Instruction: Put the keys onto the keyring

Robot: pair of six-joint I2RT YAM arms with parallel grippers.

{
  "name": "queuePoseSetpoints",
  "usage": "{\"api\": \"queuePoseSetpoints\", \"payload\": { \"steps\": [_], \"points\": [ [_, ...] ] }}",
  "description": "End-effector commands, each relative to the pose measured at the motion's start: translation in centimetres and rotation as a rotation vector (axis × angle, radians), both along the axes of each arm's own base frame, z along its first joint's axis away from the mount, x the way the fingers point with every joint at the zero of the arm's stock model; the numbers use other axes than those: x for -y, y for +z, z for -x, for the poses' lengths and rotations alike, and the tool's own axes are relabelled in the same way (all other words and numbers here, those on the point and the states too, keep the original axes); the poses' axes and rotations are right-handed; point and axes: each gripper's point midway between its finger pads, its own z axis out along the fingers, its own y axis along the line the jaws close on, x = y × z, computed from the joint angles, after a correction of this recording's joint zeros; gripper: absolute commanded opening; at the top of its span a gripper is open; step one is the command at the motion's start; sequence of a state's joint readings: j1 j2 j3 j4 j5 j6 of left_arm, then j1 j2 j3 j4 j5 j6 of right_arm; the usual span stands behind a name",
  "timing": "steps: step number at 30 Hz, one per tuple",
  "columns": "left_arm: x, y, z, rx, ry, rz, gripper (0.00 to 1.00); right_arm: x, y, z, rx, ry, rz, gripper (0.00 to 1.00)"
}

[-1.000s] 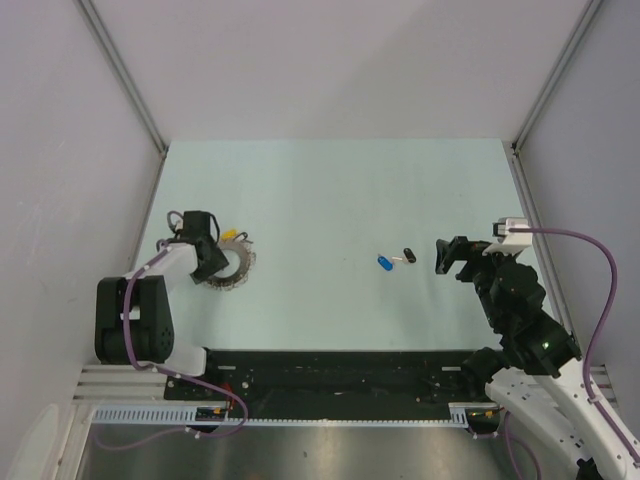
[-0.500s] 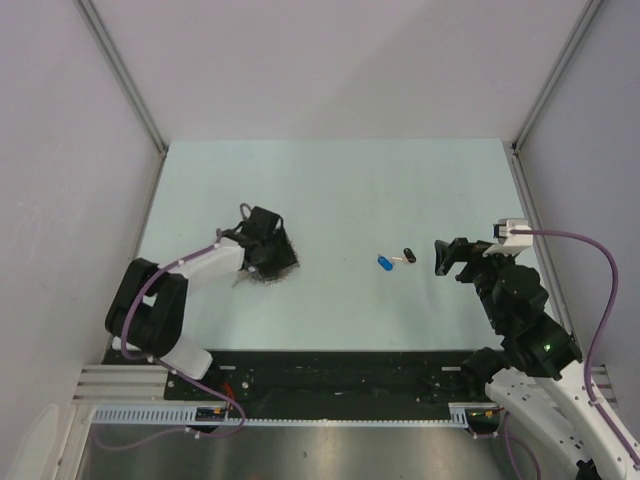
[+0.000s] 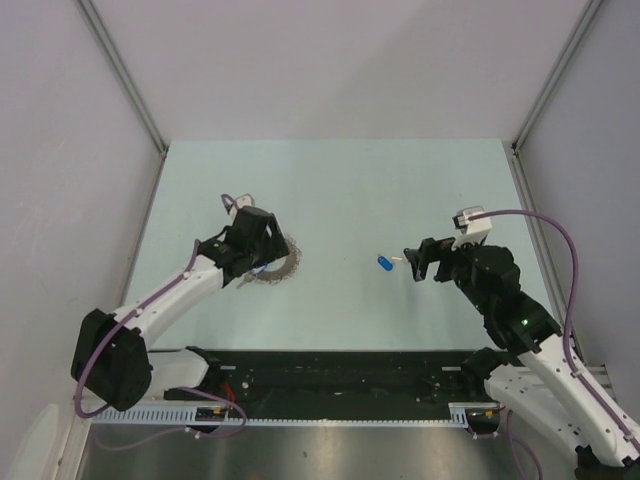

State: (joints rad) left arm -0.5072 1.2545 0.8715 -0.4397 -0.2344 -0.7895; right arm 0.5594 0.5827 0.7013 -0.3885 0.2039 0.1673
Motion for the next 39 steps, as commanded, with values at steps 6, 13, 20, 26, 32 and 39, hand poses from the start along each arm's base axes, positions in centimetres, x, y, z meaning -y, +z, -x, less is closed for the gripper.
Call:
{"api": "queuePoseSetpoints", "payload": {
  "steps": [6, 13, 20, 26, 32, 39],
  "points": [
    [-3.1, -5.1, 3.2, -0.088, -0.040, -0.157, 0.63, -4.2, -2.3, -0.3, -0.100, 0.199, 0.028, 1.00],
    [-1.7, -7.6, 2.0, -0.143, -0.090, -0.172, 0.57, -4.2, -3.8, -0.5, -0.157, 0.188, 0.052, 1.00],
    [1.2, -9.2, 1.6, -0.214, -0.176, -0.117, 0.47, -4.1, -4.3, -0.5, -0.174, 0.181, 0.065, 1.00],
    [6.8, -6.8, 0.9, -0.126, -0.269, 0.004, 0.42, -4.8, -5.0, -0.8, -0.192, 0.203, 0.068, 1.00],
    [8.5, -4.7, 0.5, -0.070, -0.290, 0.045, 0.44, -5.9, -5.3, -0.2, -0.202, 0.260, 0.072, 1.00],
    [4.7, -2.5, 0.8, 0.014, -0.224, -0.080, 0.49, -9.3, -6.5, 0.4, -0.221, 0.361, 0.091, 1.00]
  ]
}}
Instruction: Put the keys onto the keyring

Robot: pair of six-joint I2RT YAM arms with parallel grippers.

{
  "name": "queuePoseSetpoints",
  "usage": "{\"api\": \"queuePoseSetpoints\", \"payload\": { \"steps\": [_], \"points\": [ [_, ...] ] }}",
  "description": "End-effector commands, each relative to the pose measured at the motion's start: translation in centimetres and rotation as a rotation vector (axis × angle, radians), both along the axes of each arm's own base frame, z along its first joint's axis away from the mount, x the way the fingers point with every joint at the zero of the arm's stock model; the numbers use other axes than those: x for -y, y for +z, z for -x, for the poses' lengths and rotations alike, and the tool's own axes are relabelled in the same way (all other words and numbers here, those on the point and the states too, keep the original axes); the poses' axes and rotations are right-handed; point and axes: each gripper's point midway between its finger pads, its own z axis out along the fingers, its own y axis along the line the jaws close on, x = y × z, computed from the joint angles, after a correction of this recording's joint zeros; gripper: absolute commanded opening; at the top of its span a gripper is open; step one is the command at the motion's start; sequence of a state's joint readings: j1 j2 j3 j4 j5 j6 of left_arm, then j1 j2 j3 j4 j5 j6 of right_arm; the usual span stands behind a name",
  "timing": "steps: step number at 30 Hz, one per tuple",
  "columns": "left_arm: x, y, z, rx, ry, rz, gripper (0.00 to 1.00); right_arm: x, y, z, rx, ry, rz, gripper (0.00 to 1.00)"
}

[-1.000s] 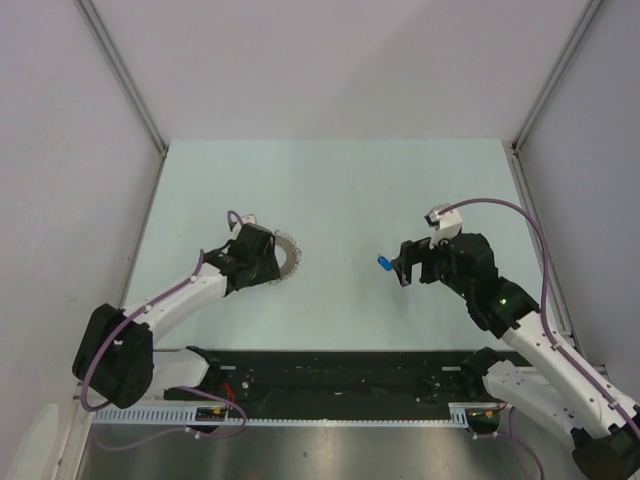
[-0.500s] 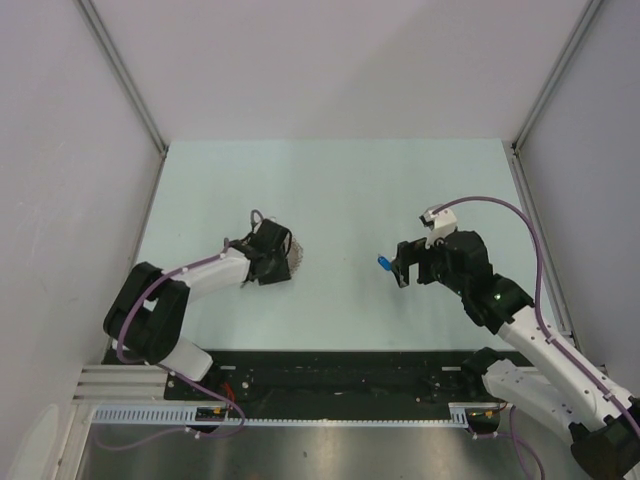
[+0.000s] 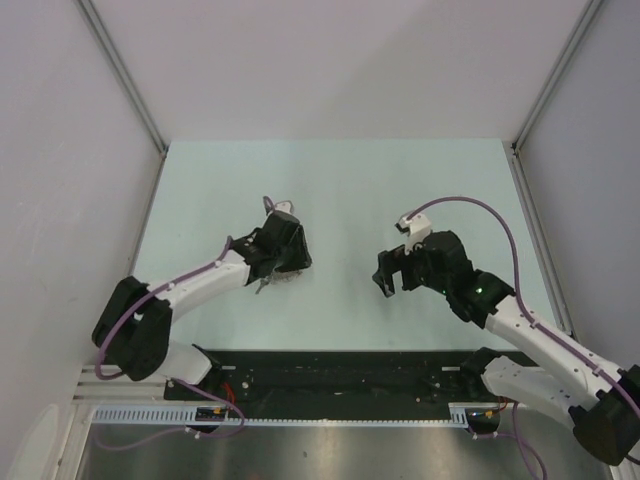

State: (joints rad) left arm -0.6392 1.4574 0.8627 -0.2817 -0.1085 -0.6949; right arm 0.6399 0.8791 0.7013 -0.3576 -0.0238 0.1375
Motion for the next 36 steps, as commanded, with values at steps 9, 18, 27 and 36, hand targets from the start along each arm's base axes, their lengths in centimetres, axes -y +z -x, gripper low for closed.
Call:
{"api": "queuePoseSetpoints", "payload": {
  "steps": [9, 18, 27, 36],
  "points": [
    [-4.8, -1.7, 1.0, 0.026, 0.130, -0.148, 0.31, -3.7, -0.1, -0.2, 0.011, 0.065, -0.022, 0.99],
    [-3.6, -3.7, 0.3, -0.011, 0.121, -0.146, 0.27, -2.9, -1.0, -0.6, 0.000, 0.028, 0.026, 0.99],
    [-4.8, -5.6, 0.1, -0.026, 0.149, -0.230, 0.29, -2.4, -1.6, -0.5, -0.009, 0.013, 0.051, 0.98],
    [-6.3, -4.6, -0.9, 0.031, 0.195, -0.296, 0.30, -2.4, -1.8, -0.4, -0.011, 0.022, 0.053, 0.99]
  ]
}}
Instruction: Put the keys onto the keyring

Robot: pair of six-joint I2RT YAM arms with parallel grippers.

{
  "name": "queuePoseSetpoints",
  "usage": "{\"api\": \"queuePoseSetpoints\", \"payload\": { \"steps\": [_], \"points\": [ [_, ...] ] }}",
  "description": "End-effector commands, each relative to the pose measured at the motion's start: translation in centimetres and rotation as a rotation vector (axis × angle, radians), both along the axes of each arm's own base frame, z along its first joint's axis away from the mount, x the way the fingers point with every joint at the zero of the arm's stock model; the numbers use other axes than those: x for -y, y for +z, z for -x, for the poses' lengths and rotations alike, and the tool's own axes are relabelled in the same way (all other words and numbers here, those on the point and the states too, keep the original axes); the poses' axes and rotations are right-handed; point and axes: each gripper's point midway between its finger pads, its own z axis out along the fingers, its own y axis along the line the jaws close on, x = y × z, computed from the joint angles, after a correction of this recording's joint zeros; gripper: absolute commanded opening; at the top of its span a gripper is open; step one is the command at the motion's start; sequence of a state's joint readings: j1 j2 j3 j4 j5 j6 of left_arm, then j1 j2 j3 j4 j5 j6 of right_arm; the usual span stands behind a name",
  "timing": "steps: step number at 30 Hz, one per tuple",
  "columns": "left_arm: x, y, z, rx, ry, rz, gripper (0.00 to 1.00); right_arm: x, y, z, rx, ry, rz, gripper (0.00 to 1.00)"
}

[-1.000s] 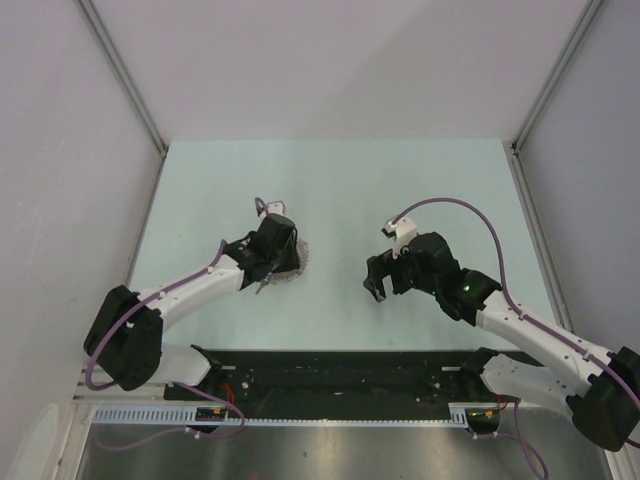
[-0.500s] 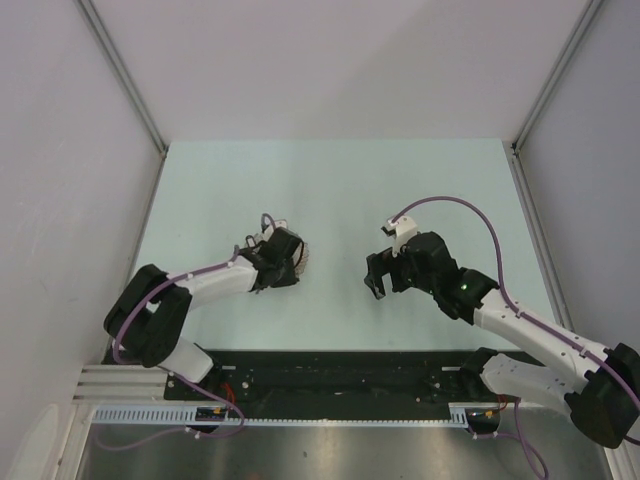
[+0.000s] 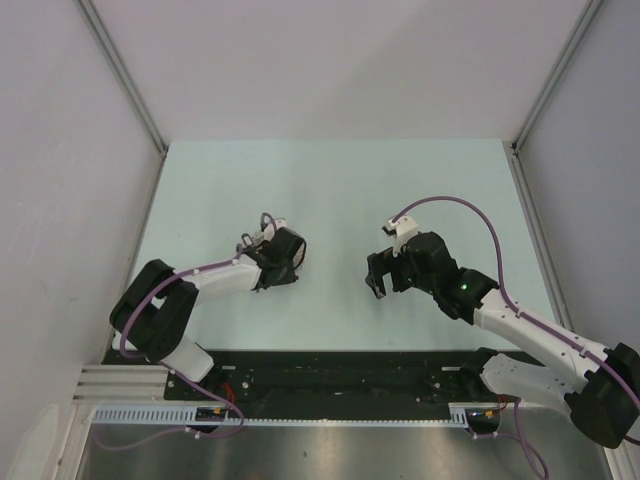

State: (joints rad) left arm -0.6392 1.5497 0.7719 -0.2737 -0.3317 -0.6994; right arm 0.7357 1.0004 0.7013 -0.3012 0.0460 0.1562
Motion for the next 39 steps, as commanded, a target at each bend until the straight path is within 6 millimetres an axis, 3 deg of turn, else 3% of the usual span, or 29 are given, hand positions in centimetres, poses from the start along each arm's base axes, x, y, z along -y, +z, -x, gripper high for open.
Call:
{"api": "queuePoseSetpoints", "payload": {
  "steps": [1, 6, 13, 27, 39],
  "points": [
    [-1.4, 1.5, -1.8, 0.084, 0.071, -0.071, 0.30, -0.1, 0.7, -0.4, 0.029, -0.005, -0.007, 0.98],
    [-2.6, 3.0, -2.3, 0.136, 0.122, -0.089, 0.30, 0.2, 0.8, -0.4, 0.033, -0.014, 0.000, 0.98],
    [-4.8, 3.1, -2.3, 0.151, 0.234, -0.021, 0.33, 0.3, 0.6, -0.4, 0.032, -0.017, 0.013, 0.98],
    [-1.4, 5.7, -2.3, 0.169, 0.164, 0.173, 0.41, 0.0, 0.4, -0.4, 0.027, -0.006, 0.008, 0.98],
    [-0.9, 3.3, -2.4, 0.087, 0.135, 0.113, 0.30, 0.2, 0.2, -0.3, 0.024, -0.008, 0.022, 0.98]
  ]
}}
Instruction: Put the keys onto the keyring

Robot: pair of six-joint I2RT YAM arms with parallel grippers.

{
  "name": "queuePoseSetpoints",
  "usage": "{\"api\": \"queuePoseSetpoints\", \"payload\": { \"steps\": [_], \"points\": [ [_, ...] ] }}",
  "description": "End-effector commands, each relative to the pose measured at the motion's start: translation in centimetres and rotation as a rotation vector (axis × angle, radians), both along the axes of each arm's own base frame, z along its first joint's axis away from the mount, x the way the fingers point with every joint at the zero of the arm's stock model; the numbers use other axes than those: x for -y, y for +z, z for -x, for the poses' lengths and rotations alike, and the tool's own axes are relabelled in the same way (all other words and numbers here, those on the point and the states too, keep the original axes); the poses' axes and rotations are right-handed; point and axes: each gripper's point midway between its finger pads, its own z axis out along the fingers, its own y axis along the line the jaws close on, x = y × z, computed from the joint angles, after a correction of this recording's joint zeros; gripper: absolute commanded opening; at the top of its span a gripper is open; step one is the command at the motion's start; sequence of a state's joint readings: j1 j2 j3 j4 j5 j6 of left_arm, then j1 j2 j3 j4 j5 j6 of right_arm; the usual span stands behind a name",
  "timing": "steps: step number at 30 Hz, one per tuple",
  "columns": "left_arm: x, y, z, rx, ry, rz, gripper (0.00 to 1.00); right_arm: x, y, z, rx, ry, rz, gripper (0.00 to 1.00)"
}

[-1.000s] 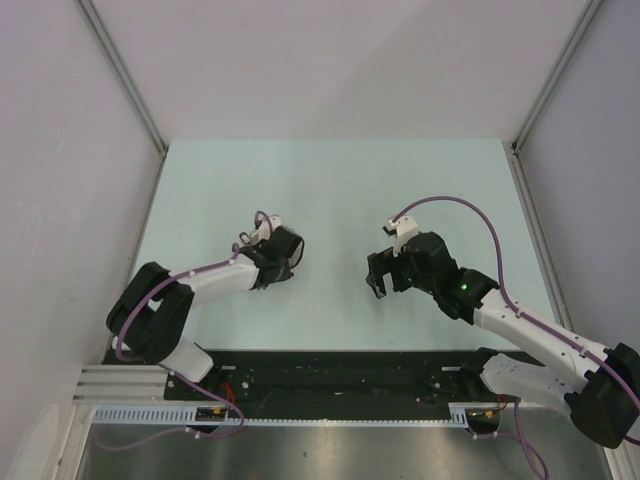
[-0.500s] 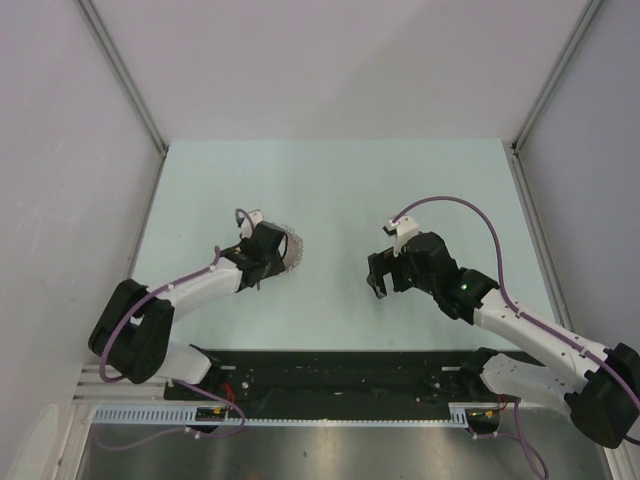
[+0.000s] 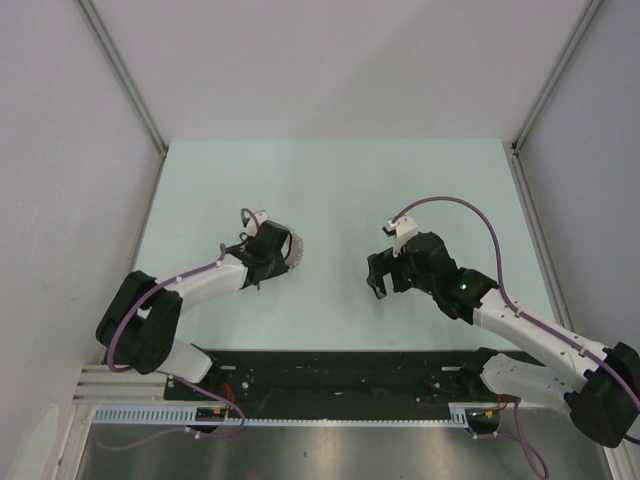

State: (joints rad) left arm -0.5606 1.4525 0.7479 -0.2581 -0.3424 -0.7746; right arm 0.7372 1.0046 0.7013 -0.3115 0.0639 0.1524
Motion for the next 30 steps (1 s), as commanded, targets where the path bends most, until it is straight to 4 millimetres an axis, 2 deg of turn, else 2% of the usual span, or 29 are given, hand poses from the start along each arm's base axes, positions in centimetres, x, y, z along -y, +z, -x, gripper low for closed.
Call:
{"api": "queuePoseSetpoints", "payload": {
  "steps": [1, 7, 12, 15, 21, 30],
  "points": [
    [1.0, 0.7, -0.7, 0.008, -0.013, 0.019, 0.30, -0.1, 0.4, -0.3, 0.024, 0.004, 0.003, 0.98],
    [1.1, 0.5, -0.6, -0.002, -0.016, 0.015, 0.28, -0.2, 0.3, -0.3, 0.022, 0.009, 0.003, 0.98],
    [2.3, 2.7, -1.4, 0.047, -0.030, 0.042, 0.28, -0.1, 0.2, -0.3, 0.020, 0.006, 0.006, 0.98],
    [3.2, 3.4, -1.8, 0.062, -0.035, 0.053, 0.29, -0.2, 0.2, -0.3, 0.021, 0.008, 0.007, 0.97],
    [3.8, 2.8, -2.5, 0.056, -0.005, 0.067, 0.29, 0.0, 0.2, -0.2, 0.022, 0.006, 0.011, 0.97],
    [4.3, 0.8, -2.8, 0.017, 0.016, 0.066, 0.29, 0.0, 0.0, -0.2, 0.020, 0.006, 0.011, 0.97]
  ]
}}
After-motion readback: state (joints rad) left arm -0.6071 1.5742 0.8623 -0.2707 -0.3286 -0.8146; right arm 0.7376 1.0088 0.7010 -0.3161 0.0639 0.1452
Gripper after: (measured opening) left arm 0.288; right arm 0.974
